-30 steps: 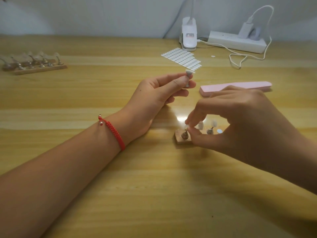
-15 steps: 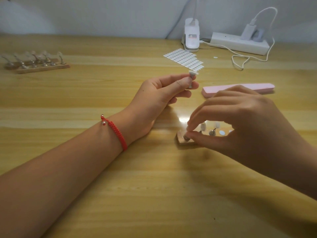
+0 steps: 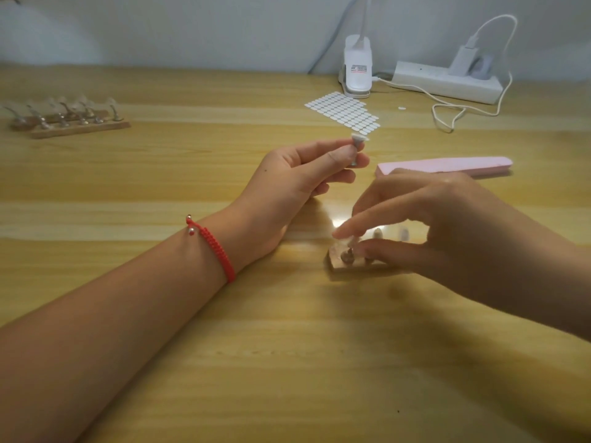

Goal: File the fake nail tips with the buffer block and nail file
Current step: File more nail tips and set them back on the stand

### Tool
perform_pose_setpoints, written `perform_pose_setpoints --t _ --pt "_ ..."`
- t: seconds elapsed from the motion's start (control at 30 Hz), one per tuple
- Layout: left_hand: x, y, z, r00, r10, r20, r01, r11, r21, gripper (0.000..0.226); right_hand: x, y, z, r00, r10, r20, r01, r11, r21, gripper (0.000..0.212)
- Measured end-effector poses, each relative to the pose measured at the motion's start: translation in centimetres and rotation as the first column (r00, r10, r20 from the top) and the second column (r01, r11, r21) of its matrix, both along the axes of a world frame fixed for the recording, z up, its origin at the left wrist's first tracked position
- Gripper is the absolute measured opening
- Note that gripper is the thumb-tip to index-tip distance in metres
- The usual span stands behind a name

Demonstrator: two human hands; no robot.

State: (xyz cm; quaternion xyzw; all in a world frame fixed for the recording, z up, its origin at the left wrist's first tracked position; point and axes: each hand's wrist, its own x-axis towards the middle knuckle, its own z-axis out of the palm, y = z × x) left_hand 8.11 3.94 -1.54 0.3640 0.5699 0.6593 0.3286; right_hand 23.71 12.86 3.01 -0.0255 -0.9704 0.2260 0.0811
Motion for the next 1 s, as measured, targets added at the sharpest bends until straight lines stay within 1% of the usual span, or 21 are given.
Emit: perform_pose_setpoints --t 0.03,0.13,0.33,0.43,0.57,0.77,1.0 --pt "0.0 0.0 0.0 1.000 0.000 0.000 0.000 1.000 0.001 0.013 -0.1 0.2 0.3 1.000 0.006 0.031 -0.005 0.999 -0.035 0.029" --pt "0.0 0.0 0.0 1.000 -0.002 0.007 0.001 1.000 0.004 0.012 -0.6 0.4 1.0 0.996 0.010 0.088 -0.004 0.998 -0.059 0.024" --pt "-0.1 0.0 0.0 1.000 -0.009 0.012 0.009 1.000 0.007 0.014 -1.4 0.3 2.2 0.979 0.025 0.203 -0.021 1.000 -0.020 0.021" --pt "-0.1 0.0 0.1 1.000 -0.010 0.019 0.010 1.000 0.007 0.014 -1.6 0.4 2.3 0.980 0.027 0.197 -0.028 1.000 0.002 0.020" --pt "0.0 0.0 0.1 1.000 -0.008 0.021 0.008 1.000 0.001 0.013 -1.6 0.4 2.2 0.979 0.038 0.202 -0.035 0.999 -0.017 0.030" --pt "0.0 -0.1 0.2 1.000 -0.009 0.021 0.009 1.000 -0.005 0.016 -1.6 0.4 2.2 0.980 0.017 0.199 -0.017 1.000 -0.003 0.022" --pt "0.1 -0.1 0.3 1.000 -0.005 0.017 0.005 1.000 -0.013 0.012 -1.5 0.2 2.1 0.982 -0.019 0.189 0.024 0.999 -0.023 0.023"
